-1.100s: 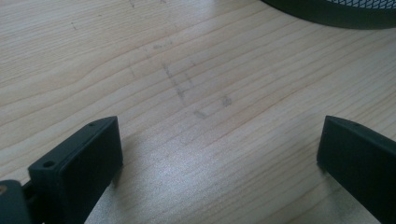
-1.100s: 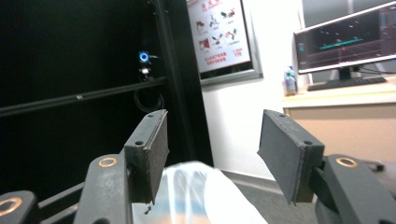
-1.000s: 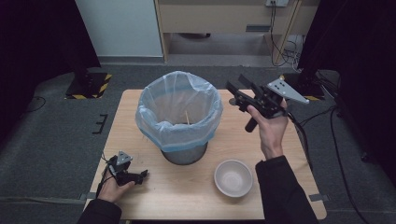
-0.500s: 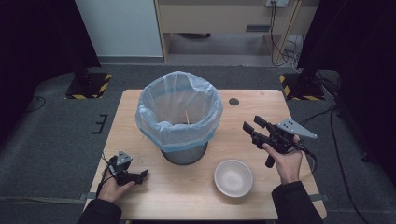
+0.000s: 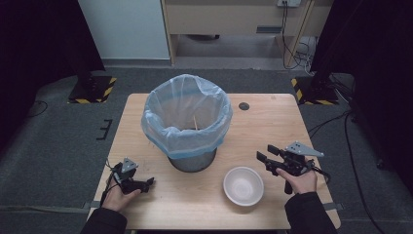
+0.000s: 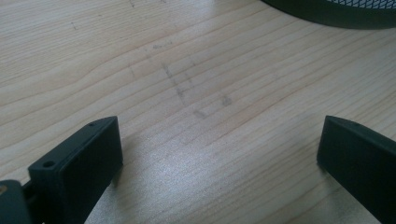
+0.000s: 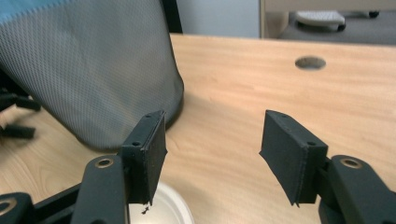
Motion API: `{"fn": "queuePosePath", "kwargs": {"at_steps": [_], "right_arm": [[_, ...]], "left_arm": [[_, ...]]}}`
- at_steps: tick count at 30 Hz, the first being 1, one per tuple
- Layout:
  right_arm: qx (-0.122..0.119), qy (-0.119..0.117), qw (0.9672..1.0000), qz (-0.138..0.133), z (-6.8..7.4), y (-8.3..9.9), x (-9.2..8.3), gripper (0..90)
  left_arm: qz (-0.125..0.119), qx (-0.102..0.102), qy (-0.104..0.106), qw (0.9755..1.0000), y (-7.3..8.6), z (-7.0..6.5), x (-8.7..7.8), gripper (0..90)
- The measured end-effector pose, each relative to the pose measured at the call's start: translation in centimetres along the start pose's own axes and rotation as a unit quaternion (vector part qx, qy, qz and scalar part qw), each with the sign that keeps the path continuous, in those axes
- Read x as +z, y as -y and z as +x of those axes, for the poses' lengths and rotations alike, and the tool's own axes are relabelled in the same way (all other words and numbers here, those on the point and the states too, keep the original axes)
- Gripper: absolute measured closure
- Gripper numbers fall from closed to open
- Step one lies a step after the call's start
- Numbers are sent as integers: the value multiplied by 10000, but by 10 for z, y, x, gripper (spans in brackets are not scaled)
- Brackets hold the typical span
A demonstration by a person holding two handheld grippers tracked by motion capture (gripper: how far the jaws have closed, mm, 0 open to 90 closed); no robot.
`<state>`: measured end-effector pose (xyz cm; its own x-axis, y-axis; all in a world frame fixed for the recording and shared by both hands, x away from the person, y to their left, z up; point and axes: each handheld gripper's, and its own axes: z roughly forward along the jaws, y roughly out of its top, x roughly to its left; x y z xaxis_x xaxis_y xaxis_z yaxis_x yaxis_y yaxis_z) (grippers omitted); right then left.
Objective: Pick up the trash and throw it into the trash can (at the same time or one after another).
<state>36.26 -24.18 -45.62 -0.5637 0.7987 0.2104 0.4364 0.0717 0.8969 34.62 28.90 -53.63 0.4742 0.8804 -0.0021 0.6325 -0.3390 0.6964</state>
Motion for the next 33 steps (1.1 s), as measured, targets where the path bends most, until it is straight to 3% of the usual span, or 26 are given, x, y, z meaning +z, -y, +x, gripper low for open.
{"fn": "queuePosePath", "kwargs": {"at_steps": [6,10,13,17,23,33], "right_arm": [[-38,-70,9985,545,-4,17,9,402],[-202,-180,9936,1096,-4,30,18,408],[-236,-232,9905,1337,-4,35,21,423],[-156,-307,9879,1513,-5,39,23,450],[-93,-448,9789,1990,-5,45,30,545],[51,-574,9733,2222,-5,44,31,756]], "left_arm": [[0,0,0,10000,0,0,0,0],[0,-2,-2,10000,0,0,0,0],[0,-4,-3,10000,0,0,0,0],[0,-5,-3,10000,0,0,0,0],[-1,-5,-2,10000,0,0,0,0],[0,-5,-3,10000,0,0,0,0]]}}
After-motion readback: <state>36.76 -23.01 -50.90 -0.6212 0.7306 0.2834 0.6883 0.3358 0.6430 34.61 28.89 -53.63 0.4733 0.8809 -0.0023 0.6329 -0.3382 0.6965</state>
